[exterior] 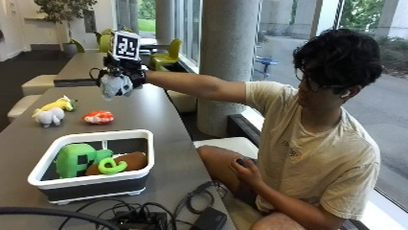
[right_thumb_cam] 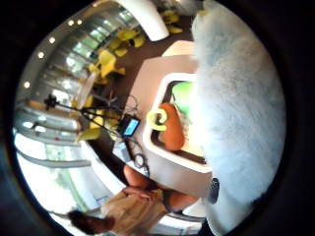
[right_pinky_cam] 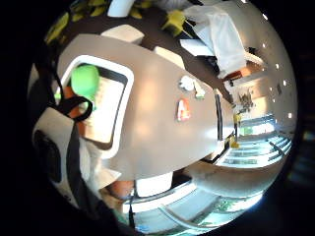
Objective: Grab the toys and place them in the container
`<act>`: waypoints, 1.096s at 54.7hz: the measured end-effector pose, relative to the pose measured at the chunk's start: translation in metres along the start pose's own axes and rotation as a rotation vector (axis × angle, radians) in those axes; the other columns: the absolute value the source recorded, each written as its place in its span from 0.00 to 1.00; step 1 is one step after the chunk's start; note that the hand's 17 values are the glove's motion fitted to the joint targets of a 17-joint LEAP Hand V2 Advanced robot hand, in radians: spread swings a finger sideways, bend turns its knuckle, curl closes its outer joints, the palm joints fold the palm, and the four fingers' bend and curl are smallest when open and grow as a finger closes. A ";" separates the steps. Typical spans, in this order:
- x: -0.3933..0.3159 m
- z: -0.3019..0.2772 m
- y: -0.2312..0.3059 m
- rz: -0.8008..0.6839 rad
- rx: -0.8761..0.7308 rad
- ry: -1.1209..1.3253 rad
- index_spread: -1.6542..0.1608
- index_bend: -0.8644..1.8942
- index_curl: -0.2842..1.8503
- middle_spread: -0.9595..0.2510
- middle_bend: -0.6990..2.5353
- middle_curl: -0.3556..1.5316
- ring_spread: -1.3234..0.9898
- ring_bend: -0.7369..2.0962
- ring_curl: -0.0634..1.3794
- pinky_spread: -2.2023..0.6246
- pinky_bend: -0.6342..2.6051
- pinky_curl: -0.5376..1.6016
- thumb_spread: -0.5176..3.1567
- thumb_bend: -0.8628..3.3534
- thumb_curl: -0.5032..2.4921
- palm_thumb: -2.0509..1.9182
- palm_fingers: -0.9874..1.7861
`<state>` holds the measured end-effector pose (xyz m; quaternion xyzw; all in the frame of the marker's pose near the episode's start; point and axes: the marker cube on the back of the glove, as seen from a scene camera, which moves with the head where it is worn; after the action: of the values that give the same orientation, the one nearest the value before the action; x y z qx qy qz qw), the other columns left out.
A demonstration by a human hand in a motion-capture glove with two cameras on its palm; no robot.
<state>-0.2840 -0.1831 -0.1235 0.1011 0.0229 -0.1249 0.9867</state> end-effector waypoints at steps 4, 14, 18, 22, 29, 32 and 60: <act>-0.008 0.009 -0.004 0.027 -0.008 0.001 0.62 0.50 0.42 0.40 0.40 0.76 0.39 0.77 0.53 0.64 0.62 0.51 0.24 0.24 0.64 0.69 0.61; -0.025 0.018 -0.013 -0.013 -0.006 -0.057 0.62 0.47 0.47 0.38 0.40 0.76 0.38 0.77 0.53 0.64 0.61 0.50 0.24 0.23 0.64 0.69 0.58; -0.033 0.020 -0.015 -0.029 -0.001 -0.078 0.62 0.47 0.49 0.38 0.40 0.76 0.38 0.76 0.53 0.63 0.59 0.49 0.25 0.23 0.64 0.69 0.57; -0.038 0.021 -0.013 0.061 -0.008 -0.082 0.62 0.45 0.51 0.38 0.39 0.76 0.38 0.76 0.52 0.63 0.58 0.49 0.25 0.23 0.64 0.69 0.56; -0.029 0.020 -0.012 0.021 -0.020 -0.008 0.63 0.43 0.54 0.37 0.38 0.76 0.37 0.75 0.52 0.63 0.57 0.47 0.26 0.22 0.63 0.69 0.55; -0.030 0.022 -0.012 0.040 -0.014 -0.040 0.63 0.42 0.54 0.37 0.37 0.75 0.37 0.75 0.52 0.63 0.57 0.47 0.27 0.22 0.62 0.70 0.53; -0.031 0.035 -0.003 0.079 -0.124 -0.048 0.75 0.35 0.39 0.63 0.26 0.56 0.44 0.61 0.41 0.72 0.63 0.46 0.47 0.20 0.48 0.63 0.30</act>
<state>-0.3138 -0.1855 -0.0872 0.0375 0.0029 -0.0864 0.9955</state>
